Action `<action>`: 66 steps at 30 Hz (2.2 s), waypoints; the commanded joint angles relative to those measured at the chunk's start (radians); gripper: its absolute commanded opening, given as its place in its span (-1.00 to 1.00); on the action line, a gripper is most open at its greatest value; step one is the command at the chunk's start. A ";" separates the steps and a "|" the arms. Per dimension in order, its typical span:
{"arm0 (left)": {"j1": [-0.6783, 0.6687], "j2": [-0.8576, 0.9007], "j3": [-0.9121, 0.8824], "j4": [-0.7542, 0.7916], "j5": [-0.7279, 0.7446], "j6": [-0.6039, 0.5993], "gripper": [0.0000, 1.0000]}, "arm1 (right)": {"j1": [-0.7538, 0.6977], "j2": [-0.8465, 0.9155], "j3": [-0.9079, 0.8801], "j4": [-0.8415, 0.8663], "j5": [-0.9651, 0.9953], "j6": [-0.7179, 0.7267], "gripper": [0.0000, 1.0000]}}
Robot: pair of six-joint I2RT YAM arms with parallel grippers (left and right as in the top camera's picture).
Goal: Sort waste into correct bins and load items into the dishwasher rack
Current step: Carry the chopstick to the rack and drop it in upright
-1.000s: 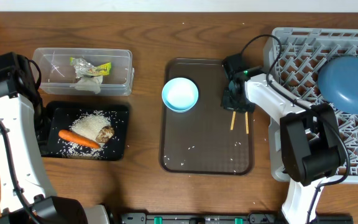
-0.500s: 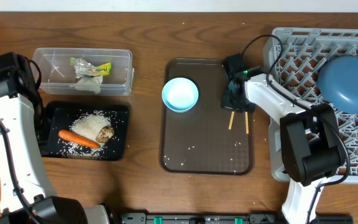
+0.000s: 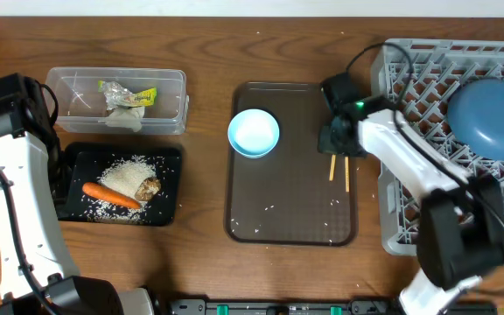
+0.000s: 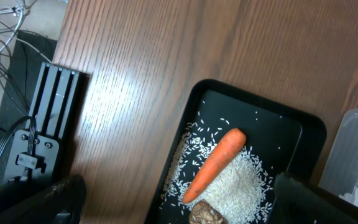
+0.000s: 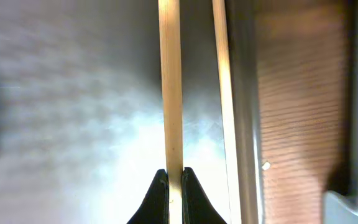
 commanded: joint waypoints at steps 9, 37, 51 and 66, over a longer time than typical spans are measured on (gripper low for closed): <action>0.004 0.005 -0.002 -0.005 -0.016 -0.013 0.96 | -0.077 -0.209 0.004 -0.006 0.020 -0.144 -0.98; 0.004 0.005 -0.002 -0.005 -0.016 -0.013 0.96 | -0.500 -0.194 0.003 0.108 -0.214 -0.523 -0.98; 0.004 0.005 -0.002 -0.005 -0.016 -0.013 0.96 | -0.499 -0.126 0.003 0.148 -0.212 -0.520 -0.98; 0.004 0.005 -0.002 -0.005 -0.016 -0.013 0.96 | -0.492 -0.125 0.003 0.130 -0.223 -0.520 -0.42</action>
